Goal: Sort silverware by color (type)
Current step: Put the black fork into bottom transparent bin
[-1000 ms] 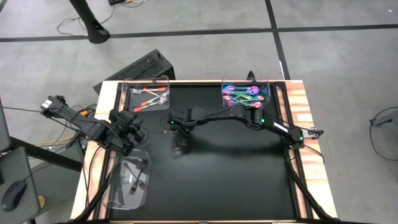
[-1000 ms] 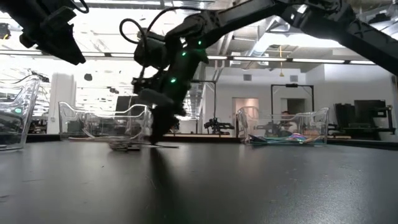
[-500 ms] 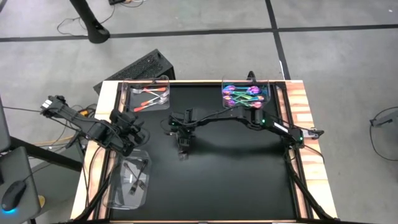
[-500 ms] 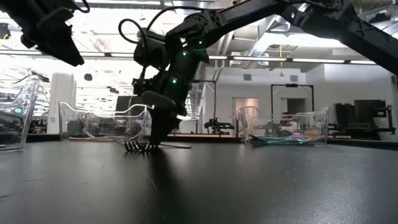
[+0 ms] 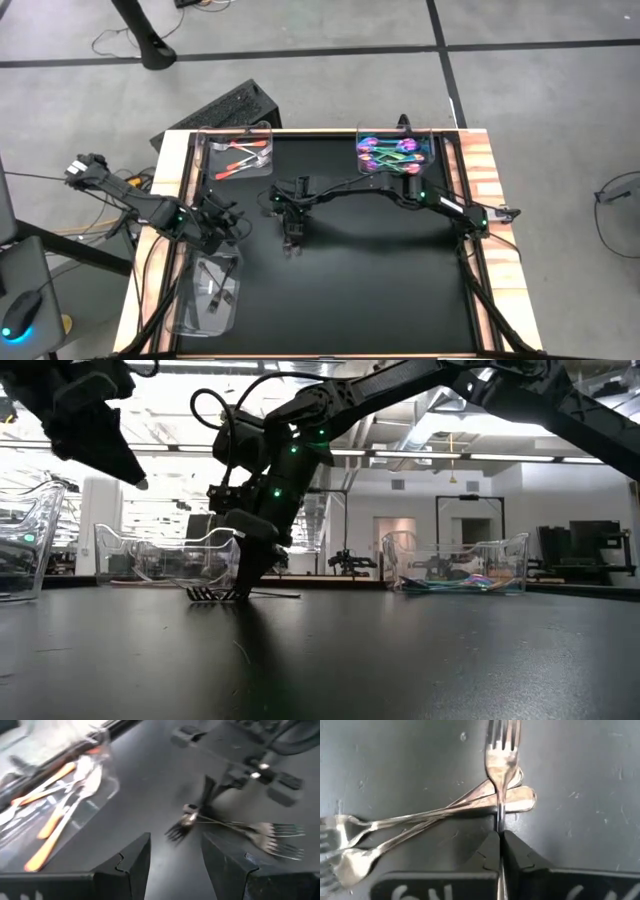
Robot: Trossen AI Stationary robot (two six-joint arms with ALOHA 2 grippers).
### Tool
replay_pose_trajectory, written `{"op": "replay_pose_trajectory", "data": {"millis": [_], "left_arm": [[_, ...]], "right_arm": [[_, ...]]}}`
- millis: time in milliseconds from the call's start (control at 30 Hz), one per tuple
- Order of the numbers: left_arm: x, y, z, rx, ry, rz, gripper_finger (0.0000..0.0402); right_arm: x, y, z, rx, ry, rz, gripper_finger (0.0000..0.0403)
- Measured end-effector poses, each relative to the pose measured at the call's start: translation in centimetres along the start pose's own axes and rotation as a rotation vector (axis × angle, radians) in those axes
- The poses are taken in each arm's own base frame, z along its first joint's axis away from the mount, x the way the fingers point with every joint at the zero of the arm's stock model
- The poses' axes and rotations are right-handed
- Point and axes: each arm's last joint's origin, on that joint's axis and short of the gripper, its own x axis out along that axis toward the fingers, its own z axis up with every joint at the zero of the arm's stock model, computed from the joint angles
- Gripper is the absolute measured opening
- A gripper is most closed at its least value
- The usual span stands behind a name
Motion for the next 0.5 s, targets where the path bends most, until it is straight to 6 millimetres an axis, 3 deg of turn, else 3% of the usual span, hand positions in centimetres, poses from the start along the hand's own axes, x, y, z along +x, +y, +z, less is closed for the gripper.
{"op": "replay_pose_trajectory", "data": {"millis": [100,267,367,500], "left_arm": [[0.1,-0.5,0.4,0.035,-0.004,-0.052,0.0163],[0.4,-1.0,1.3,0.057,-0.071,-0.065,0.0163],[0.6,-0.8,1.7,0.024,-0.124,-0.022,0.0163],[0.6,-0.5,1.8,-0.053,-0.155,0.018,0.0163]], "right_arm": [[-0.2,-0.1,0.1,-0.009,-0.004,-0.005,0.0016],[-2.2,-0.9,0.3,0.003,-0.015,-0.005,0.0006],[-4.6,-2.2,0.5,0.011,-0.029,-0.016,0.0006],[-8.5,-5.6,0.8,0.066,-0.106,-0.037,0.0006]]}}
